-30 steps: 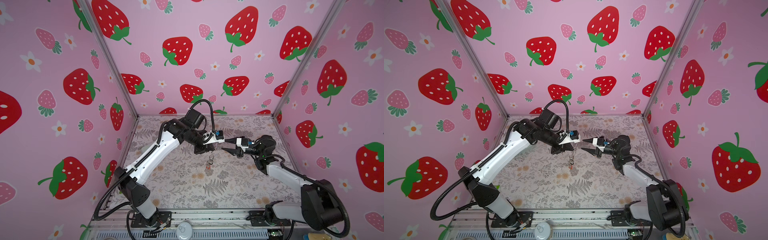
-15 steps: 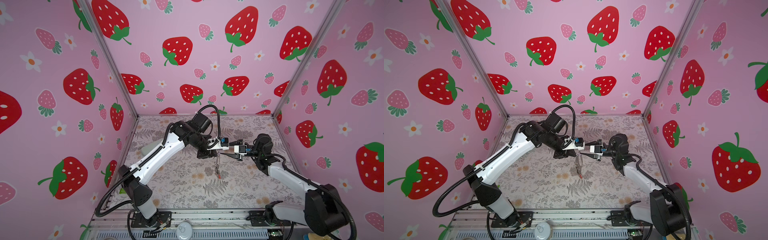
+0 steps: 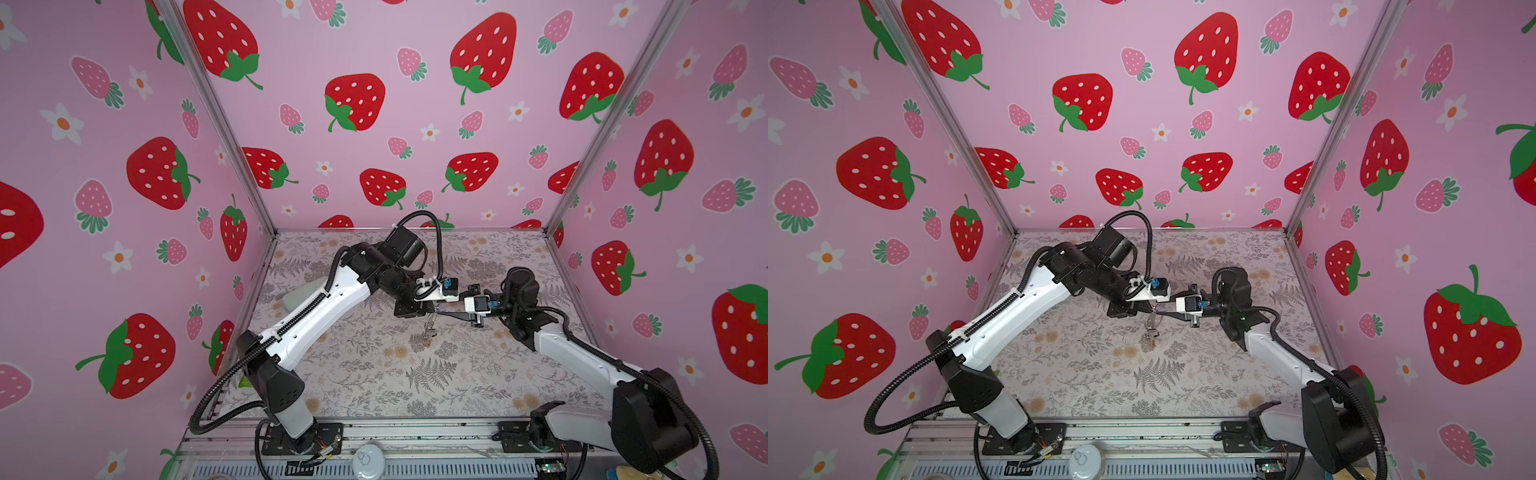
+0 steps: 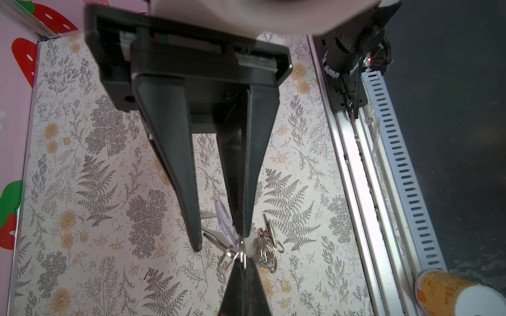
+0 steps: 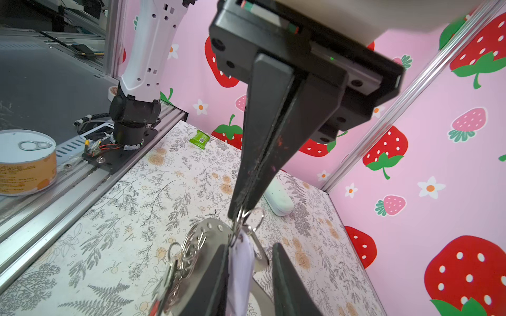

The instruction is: Put the keys on the keyring

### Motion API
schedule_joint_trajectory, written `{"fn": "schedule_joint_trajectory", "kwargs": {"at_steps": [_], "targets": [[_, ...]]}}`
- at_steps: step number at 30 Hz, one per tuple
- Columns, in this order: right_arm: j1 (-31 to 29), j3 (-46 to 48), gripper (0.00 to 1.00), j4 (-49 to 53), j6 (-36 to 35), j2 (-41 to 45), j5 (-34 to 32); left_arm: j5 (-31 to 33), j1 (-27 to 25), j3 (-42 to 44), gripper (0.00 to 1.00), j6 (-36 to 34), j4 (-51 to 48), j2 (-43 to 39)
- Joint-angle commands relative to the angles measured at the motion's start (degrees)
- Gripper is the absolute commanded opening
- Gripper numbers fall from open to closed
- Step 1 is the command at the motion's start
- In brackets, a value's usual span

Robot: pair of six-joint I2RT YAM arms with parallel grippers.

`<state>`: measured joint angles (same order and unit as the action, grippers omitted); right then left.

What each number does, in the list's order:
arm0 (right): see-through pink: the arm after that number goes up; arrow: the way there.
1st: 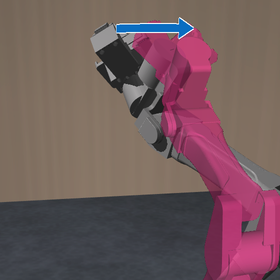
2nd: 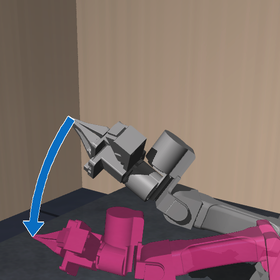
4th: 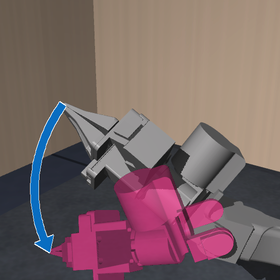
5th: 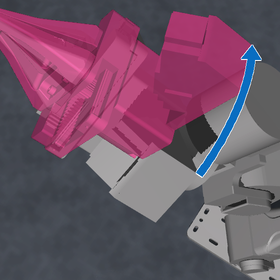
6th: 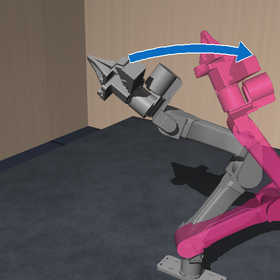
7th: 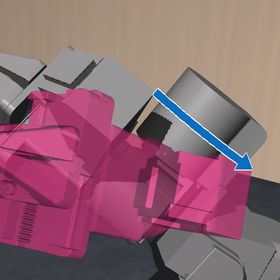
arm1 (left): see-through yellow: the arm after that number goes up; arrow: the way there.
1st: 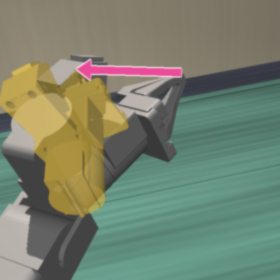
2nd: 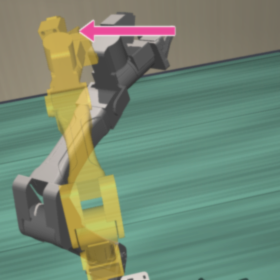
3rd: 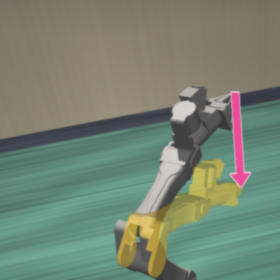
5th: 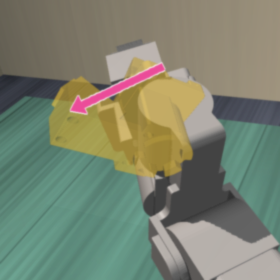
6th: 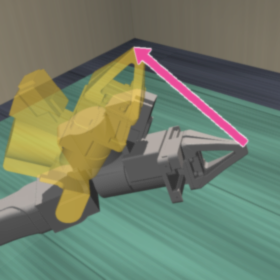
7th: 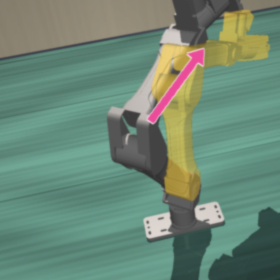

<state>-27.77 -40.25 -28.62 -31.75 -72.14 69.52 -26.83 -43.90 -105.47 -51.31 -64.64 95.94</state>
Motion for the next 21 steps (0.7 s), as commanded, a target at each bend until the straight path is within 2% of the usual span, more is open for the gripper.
{"fn": "schedule_joint_trajectory", "kwargs": {"at_steps": [1, 12, 16, 21], "targets": [[-0.36, -1.6, 0.24, 1.27, -1.61, -0.2, 1.5, -0.56, -0.4, -2.44, 0.0, -2.04, -1.15, -1.87], [-0.27, -1.77, 0.06, 1.18, -0.92, 0.71, -1.52, 2.26, -0.4, -0.22, 0.0, -2.96, -0.13, -3.79], [-0.18, -1.68, 0.05, 1.11, -0.94, 1.32, -2.69, 2.98, -0.41, 0.5, 0.0, -2.69, 0.37, -4.21], [-0.18, -0.59, 0.02, 0.79, -1.52, 2.26, -5.21, 3.82, -0.05, 3.61, 0.0, -0.92, 5.51, -6.38]]}}
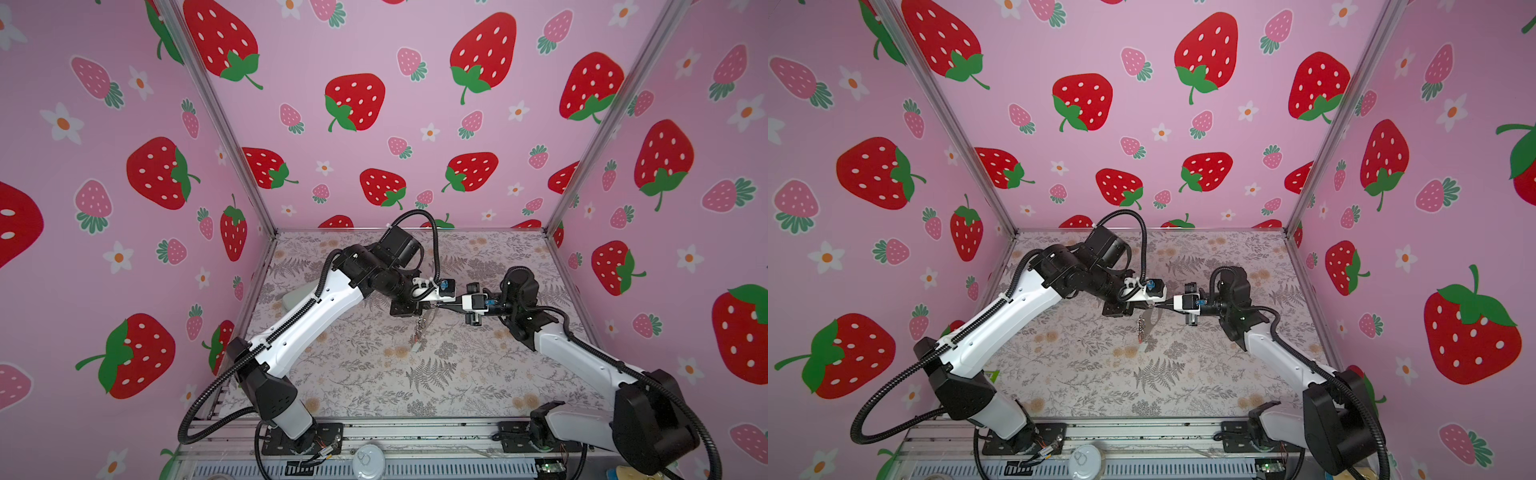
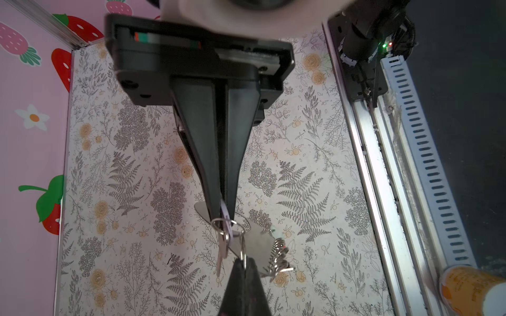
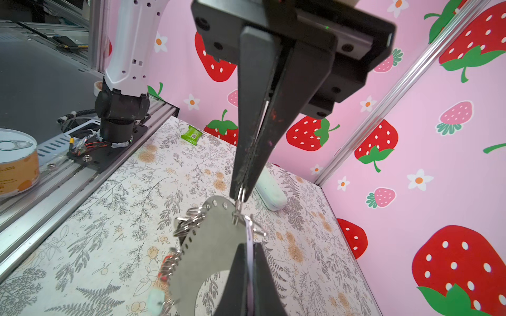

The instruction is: Put the keys on the keyring

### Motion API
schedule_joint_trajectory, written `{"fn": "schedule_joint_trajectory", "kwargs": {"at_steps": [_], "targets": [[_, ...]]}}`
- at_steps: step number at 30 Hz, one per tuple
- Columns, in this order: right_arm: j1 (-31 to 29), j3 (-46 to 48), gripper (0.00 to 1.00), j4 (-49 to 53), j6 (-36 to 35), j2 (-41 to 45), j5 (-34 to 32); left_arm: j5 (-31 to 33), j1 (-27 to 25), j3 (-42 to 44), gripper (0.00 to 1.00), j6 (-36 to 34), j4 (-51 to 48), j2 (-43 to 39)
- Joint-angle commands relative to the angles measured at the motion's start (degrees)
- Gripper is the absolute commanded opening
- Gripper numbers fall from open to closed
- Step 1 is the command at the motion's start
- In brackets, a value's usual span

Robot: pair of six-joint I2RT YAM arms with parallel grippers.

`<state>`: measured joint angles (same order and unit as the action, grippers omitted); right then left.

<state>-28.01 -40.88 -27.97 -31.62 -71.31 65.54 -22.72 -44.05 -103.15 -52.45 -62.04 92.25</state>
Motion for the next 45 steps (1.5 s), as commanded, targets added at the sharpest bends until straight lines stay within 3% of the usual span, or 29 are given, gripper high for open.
{"fn": "schedule_joint_trajectory", "kwargs": {"at_steps": [1, 12, 27, 31, 38, 45], "targets": [[0.06, 0.18, 0.01, 0.09, -2.05, 1.59, -1.57, -0.37, 0.2, 2.11, 0.0, 0.55, 4.28, -3.22], [-0.12, 3.72, 0.0, -9.34, 0.95, 1.79, -9.71, -5.36, 2.0, 10.93, 0.0, 7.6, 20.94, -9.34], [-0.56, 9.56, 0.02, -23.62, 2.18, 2.7, -20.82, -5.62, 3.53, 19.19, 0.0, 17.0, 38.65, -11.65], [-0.64, 9.72, 0.07, -24.85, 1.95, 2.62, -21.55, -6.52, 3.88, 20.1, 0.0, 18.58, 41.17, -11.5], [0.33, 10.72, 0.34, -24.52, 0.88, 5.61, -20.87, -9.23, 4.23, 17.92, 0.0, 16.19, 36.51, -10.16], [2.25, 7.97, 0.43, -23.37, 4.61, 5.48, -14.64, -10.85, 4.5, 15.72, 0.0, 13.04, 32.14, -9.06]]}}
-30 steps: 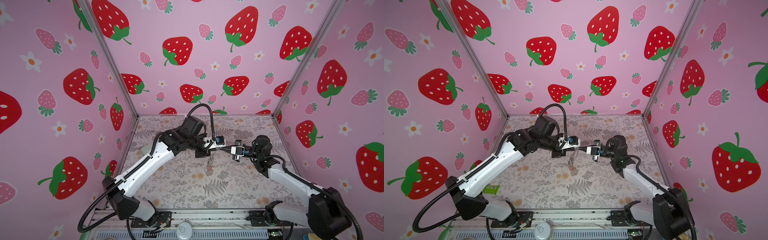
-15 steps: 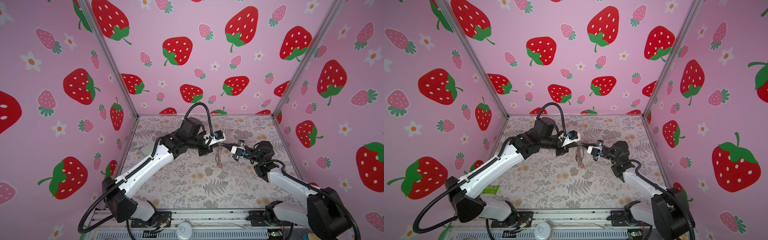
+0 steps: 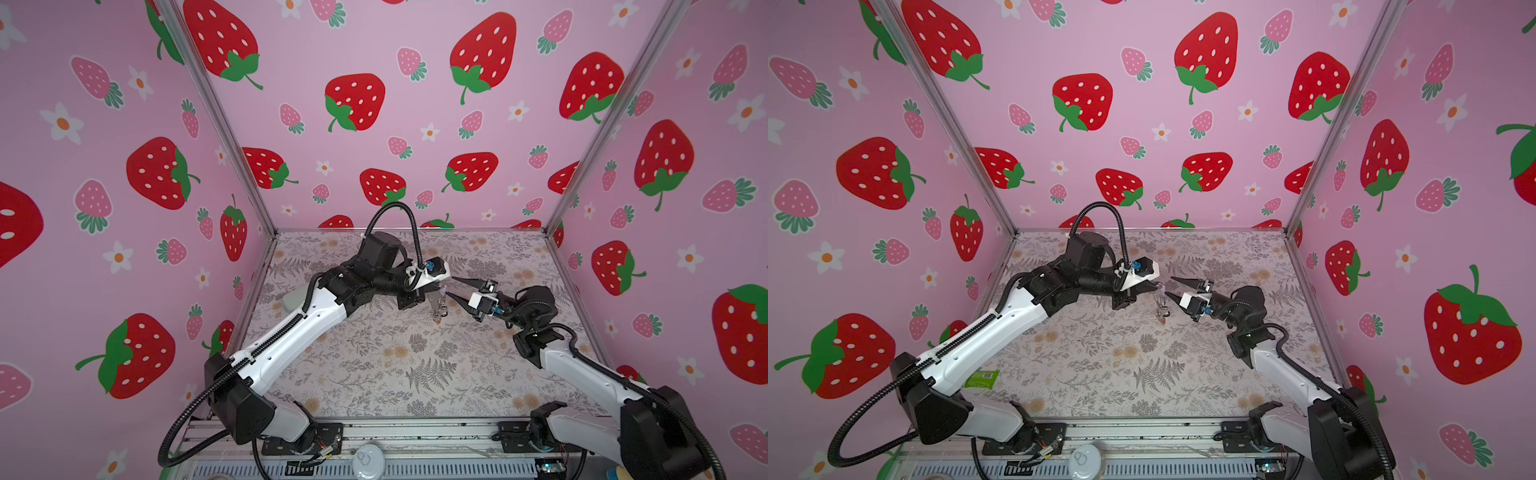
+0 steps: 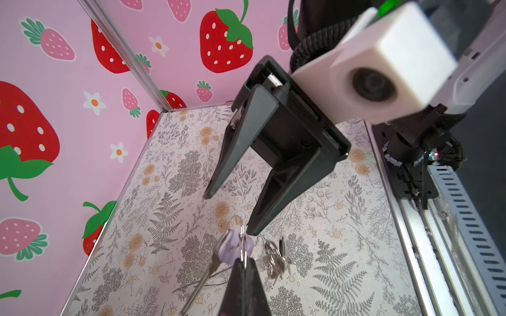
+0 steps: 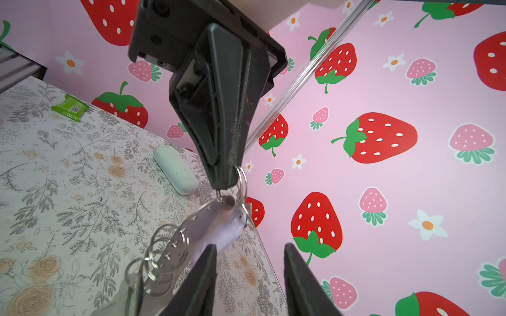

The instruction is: Put the keys on the keyring

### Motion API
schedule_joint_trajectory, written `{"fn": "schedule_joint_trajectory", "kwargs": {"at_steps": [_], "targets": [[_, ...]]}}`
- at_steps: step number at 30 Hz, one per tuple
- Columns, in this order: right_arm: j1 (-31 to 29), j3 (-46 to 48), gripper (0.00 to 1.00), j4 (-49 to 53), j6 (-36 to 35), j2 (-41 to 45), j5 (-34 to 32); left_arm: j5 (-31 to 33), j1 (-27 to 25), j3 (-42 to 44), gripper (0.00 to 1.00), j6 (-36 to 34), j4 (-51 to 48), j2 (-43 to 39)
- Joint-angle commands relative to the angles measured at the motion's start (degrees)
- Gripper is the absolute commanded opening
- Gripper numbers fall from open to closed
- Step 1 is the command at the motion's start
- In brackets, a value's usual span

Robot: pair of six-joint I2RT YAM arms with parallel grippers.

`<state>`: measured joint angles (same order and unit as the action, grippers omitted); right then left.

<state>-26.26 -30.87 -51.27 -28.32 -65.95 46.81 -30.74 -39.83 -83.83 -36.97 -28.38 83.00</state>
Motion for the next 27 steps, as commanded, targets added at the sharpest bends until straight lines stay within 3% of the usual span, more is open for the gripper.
{"fn": "schedule_joint_trajectory", "kwargs": {"at_steps": [1, 12, 27], "targets": [[0.49, -2.72, 0.43, 0.66, 1.42, -0.19, 5.48, -2.75, 0.28, -3.82, 0.0, -2.69, -1.84, 0.23], [0.17, -6.81, 0.42, 7.47, -0.36, -0.42, 10.49, -3.36, 0.24, -4.29, 0.0, -3.58, -3.42, 0.67], [-1.77, -7.59, 0.06, 13.41, -6.3, -0.47, 6.85, -2.7, 0.24, -1.6, 0.0, -2.2, 1.87, -1.02]]}}
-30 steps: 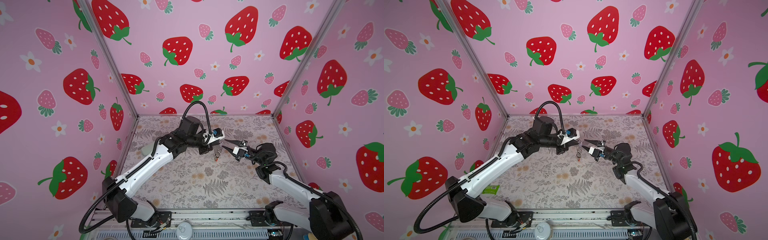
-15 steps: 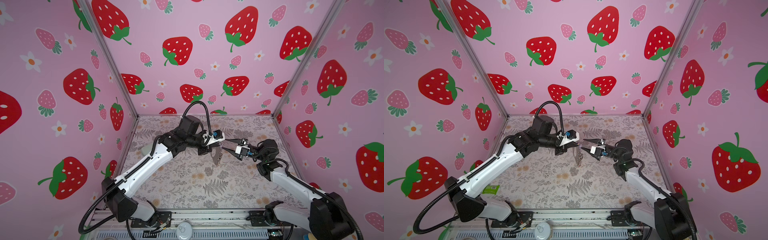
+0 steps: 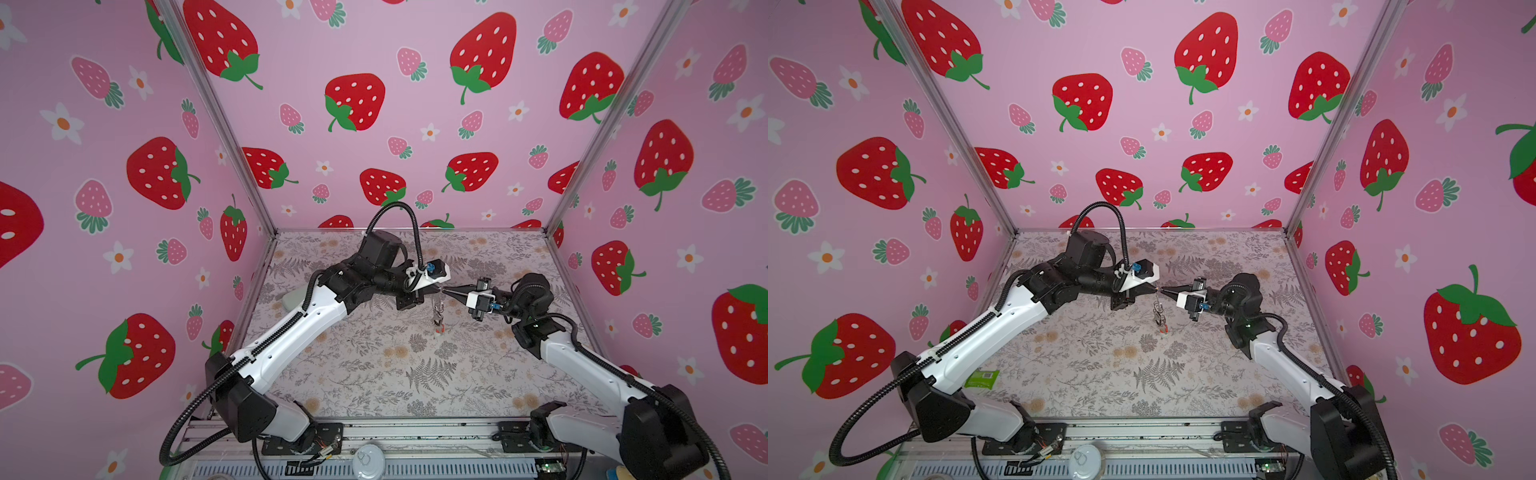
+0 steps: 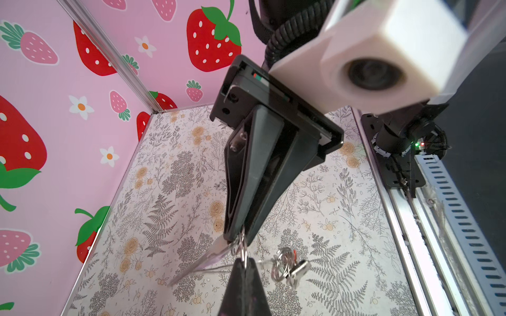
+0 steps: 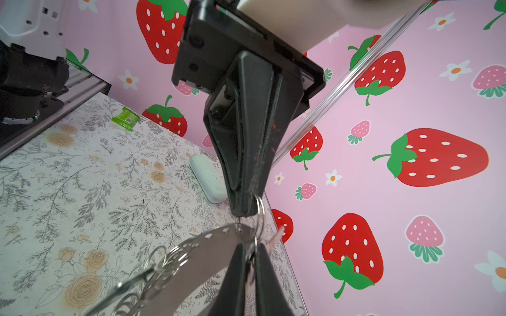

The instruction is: Put the keys on the keyring

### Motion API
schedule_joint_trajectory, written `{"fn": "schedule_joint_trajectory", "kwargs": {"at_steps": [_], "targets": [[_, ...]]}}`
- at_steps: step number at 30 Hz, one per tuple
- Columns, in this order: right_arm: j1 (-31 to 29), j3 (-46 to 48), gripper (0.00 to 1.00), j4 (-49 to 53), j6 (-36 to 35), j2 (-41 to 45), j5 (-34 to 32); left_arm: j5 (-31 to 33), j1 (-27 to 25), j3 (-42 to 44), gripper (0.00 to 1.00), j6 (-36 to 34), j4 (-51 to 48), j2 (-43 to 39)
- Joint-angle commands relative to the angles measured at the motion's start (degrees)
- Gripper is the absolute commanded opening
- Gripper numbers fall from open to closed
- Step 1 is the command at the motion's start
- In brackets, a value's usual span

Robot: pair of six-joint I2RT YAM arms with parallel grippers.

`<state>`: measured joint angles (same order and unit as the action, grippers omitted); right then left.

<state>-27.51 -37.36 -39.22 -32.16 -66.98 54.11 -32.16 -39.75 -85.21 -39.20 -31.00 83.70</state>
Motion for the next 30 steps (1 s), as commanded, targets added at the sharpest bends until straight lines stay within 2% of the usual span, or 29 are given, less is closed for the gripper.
{"fn": "schedule_joint_trajectory", "kwargs": {"at_steps": [1, 4, 9, 16, 21, 23, 30], "targets": [[-0.66, -1.04, 0.04, 1.42, -2.54, 0.64, -1.09, -1.24, 0.19, 0.36, 0.0, 0.51, 5.61, -2.05], [-0.71, -1.04, 0.0, 1.44, -2.55, 0.62, -2.96, -1.17, 0.2, 1.76, 0.0, 1.87, 8.45, -2.74], [-0.89, -1.35, 0.0, 0.86, -1.18, 0.45, -4.75, 0.35, 0.16, 4.68, 0.0, 4.31, 14.11, -4.4], [-2.46, -1.18, 0.0, -1.81, 0.06, -0.34, -8.48, 2.54, -0.29, 11.03, 0.0, 11.04, 29.62, -6.01], [-3.16, -1.49, 0.0, -3.93, 0.83, -1.09, -11.7, 3.38, -1.12, 13.85, 0.0, 14.08, 37.3, -5.48], [-3.29, -1.62, 0.0, -5.51, 2.06, -1.52, -12.94, 4.82, -1.38, 15.77, 0.0, 15.53, 42.54, -5.4], [-3.78, -1.31, 0.01, -7.27, 2.97, -1.47, -14.99, 9.72, -2.58, 18.74, 0.0, 17.0, 51.68, -4.61]]}}
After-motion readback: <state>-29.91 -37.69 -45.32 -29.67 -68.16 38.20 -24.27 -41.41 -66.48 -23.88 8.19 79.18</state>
